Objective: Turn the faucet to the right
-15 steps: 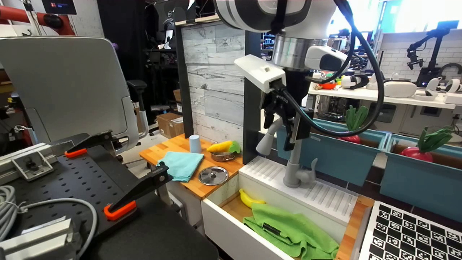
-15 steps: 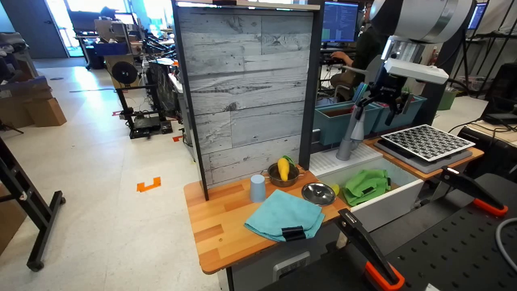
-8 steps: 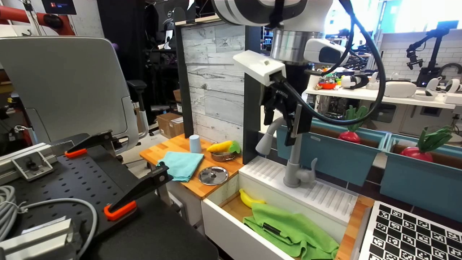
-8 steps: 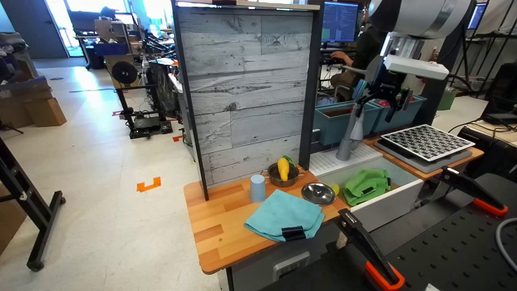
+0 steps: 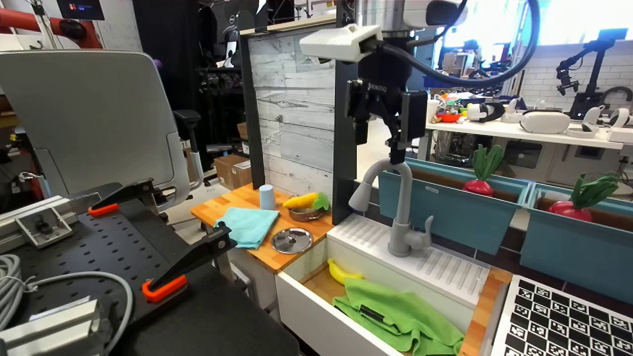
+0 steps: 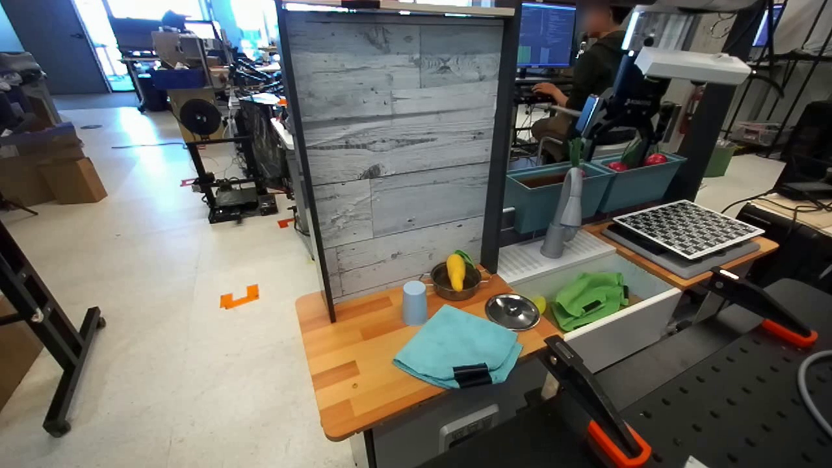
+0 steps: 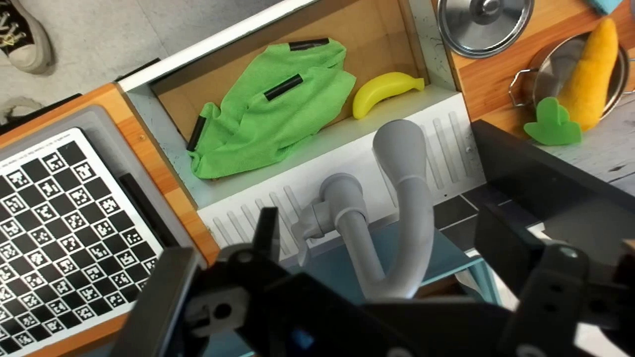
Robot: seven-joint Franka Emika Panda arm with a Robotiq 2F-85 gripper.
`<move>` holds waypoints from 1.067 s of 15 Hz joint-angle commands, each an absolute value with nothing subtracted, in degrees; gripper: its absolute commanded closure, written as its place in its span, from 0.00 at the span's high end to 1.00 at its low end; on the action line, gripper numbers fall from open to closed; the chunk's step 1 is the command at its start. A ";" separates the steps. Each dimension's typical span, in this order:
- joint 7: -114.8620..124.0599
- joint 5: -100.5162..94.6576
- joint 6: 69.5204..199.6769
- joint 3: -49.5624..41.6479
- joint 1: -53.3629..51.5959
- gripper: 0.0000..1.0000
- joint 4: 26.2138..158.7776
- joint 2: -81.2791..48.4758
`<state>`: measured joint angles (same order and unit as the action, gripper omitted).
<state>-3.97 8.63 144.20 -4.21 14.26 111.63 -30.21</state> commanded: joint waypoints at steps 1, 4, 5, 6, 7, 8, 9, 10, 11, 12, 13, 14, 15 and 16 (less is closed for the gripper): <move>-4.52 6.29 148.63 -4.93 11.96 1.00 120.90 -21.86; -7.49 5.81 150.13 -3.76 11.33 1.00 126.52 -16.49; -8.14 4.76 149.65 -3.93 10.66 1.00 127.46 -15.65; -6.31 6.26 148.08 -4.29 11.11 1.00 122.64 -19.77; -6.82 5.96 148.08 -4.22 10.69 1.00 124.12 -18.39; -7.08 5.88 148.08 -4.17 10.43 1.00 125.13 -17.48; -7.29 5.87 148.09 -4.16 10.33 1.00 125.70 -16.96; -7.41 5.87 148.09 -4.17 10.33 1.00 125.94 -16.79; -7.47 5.86 148.11 -4.16 10.33 1.00 126.02 -16.80; -7.53 5.86 148.11 -4.16 10.34 1.00 126.04 -16.80; -7.55 5.86 148.12 -4.16 10.34 1.00 126.06 -16.80; -7.57 5.86 148.12 -4.16 10.34 1.00 126.07 -16.80; -7.58 5.86 148.13 -4.16 10.34 1.00 126.07 -16.80; -7.59 5.86 148.13 -4.16 10.34 1.00 126.07 -16.80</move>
